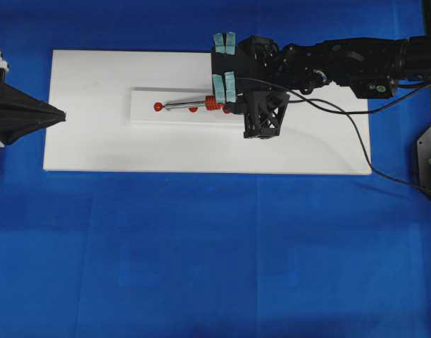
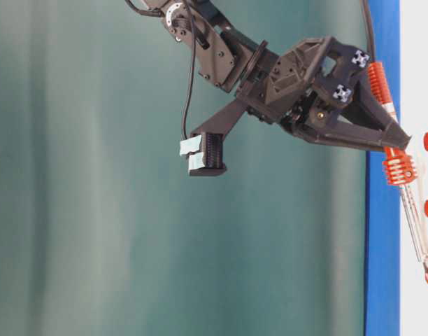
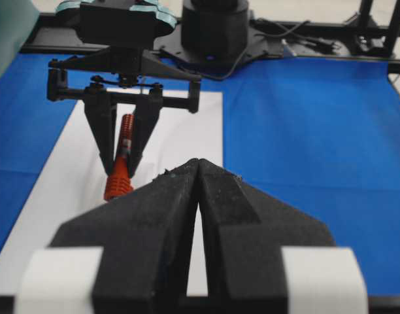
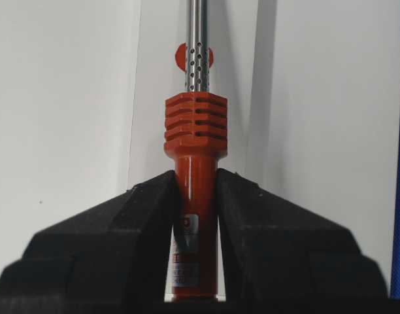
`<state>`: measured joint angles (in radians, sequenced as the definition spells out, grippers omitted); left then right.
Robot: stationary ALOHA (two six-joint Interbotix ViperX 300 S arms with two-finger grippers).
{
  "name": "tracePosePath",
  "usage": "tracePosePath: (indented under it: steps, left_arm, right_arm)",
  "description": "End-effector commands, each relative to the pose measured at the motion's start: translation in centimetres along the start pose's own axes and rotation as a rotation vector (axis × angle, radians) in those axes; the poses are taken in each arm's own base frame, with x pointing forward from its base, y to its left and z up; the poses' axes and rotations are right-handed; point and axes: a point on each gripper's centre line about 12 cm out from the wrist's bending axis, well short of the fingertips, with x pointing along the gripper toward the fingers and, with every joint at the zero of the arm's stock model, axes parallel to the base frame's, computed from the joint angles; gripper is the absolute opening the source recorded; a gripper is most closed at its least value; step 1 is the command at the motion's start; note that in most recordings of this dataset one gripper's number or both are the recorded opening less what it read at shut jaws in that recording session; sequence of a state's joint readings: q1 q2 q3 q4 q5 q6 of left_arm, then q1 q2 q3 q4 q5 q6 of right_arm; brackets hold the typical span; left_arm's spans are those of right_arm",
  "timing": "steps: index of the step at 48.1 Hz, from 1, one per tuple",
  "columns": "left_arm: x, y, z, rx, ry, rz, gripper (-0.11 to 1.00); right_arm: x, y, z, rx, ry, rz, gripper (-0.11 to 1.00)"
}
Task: Touch the tip of the soldering iron to the mark.
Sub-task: 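Hold the iron tip on the leftmost red dot, then lift the iron tip up off the strip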
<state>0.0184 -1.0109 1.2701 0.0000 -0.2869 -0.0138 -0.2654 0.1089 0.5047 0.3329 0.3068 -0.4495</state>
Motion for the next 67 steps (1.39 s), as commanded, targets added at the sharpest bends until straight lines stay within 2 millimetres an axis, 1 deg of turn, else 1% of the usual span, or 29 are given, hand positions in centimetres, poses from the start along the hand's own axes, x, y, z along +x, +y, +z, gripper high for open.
tracePosePath:
  steps: [1, 4, 9, 15, 22, 30, 34, 49, 58, 67]
  left_arm:
    - [0.2, 0.0, 0.4, 0.0, -0.012, 0.001, 0.0]
    - [0.2, 0.0, 0.4, 0.0, -0.012, 0.001, 0.0]
    - [0.2, 0.0, 0.4, 0.0, -0.014, 0.001, 0.0]
    - [0.2, 0.0, 0.4, 0.001, -0.014, 0.0, 0.0]
    - [0.2, 0.0, 0.4, 0.0, -0.014, 0.001, 0.0]
    - [0.2, 0.0, 0.4, 0.0, -0.014, 0.001, 0.0]
    - [0.2, 0.0, 0.4, 0.001, -0.014, 0.0, 0.0]
    - [0.2, 0.0, 0.4, -0.011, -0.014, 0.001, 0.0]
    - [0.2, 0.0, 0.4, -0.009, -0.015, 0.0, 0.0]
    - [0.2, 0.0, 0.4, -0.011, -0.014, 0.001, 0.0]
  right_arm:
    - [-0.7, 0.0, 1.1, -0.003, -0.036, -0.005, 0.06]
    - [-1.0, 0.0, 1.3, -0.001, -0.042, -0.005, 0.06]
    - [-2.4, 0.1, 2.2, -0.005, -0.068, -0.002, 0.06]
    - [-4.8, 0.0, 3.4, -0.007, -0.113, -0.005, 0.06]
    - [-7.6, -0.2, 4.3, -0.016, -0.155, -0.011, 0.06]
    - [-9.7, -0.2, 5.0, -0.034, -0.18, -0.014, 0.06]
    - [-10.1, -0.1, 5.3, -0.037, -0.187, -0.013, 0.06]
    - [-10.0, -0.1, 5.2, -0.04, -0.183, -0.013, 0.06]
    - [-10.1, -0.4, 4.3, -0.032, -0.152, -0.012, 0.06]
    - [-10.7, -0.5, 3.0, -0.023, -0.132, -0.013, 0.06]
